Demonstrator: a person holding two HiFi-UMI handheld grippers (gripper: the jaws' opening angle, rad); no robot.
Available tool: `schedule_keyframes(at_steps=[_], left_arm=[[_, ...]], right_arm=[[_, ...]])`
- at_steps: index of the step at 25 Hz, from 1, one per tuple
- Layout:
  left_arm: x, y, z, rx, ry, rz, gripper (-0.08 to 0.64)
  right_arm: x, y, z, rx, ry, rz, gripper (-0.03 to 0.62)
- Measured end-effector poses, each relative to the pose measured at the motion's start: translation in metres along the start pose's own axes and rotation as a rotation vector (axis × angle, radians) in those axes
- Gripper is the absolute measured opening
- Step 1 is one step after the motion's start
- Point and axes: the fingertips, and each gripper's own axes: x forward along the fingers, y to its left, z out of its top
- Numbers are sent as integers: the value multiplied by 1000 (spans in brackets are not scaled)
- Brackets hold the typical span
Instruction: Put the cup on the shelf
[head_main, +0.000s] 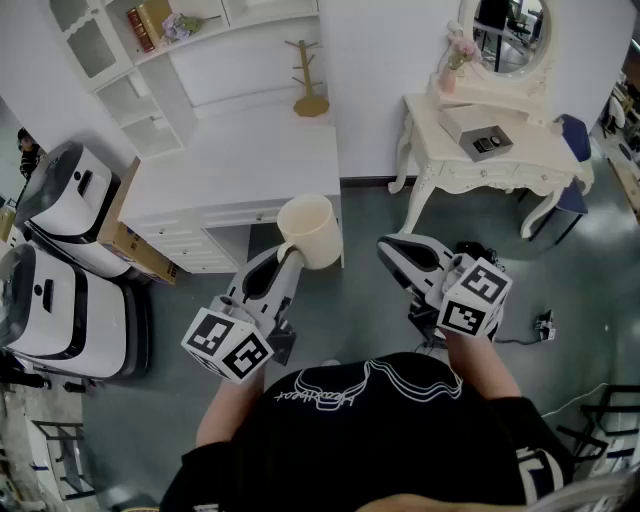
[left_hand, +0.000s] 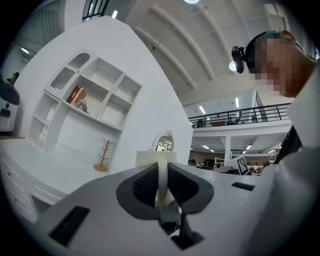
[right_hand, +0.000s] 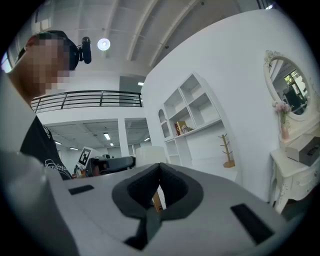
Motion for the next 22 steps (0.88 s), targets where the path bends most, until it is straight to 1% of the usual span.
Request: schedule_keyframes(at_steps=[5, 11, 16, 22], left_arm=[[3, 11, 3, 4, 2, -8, 43], [5, 38, 7, -6, 12, -20, 43], [4, 66, 12, -18, 16, -32, 43], [-1, 102, 24, -27, 7, -55, 43]], right_arm=[[12, -4, -3, 7, 4, -4, 6], [41, -8, -9, 32, 10, -7, 6], [73, -8, -13, 22, 28, -7, 6], [110, -8, -9, 0, 41, -32, 6]])
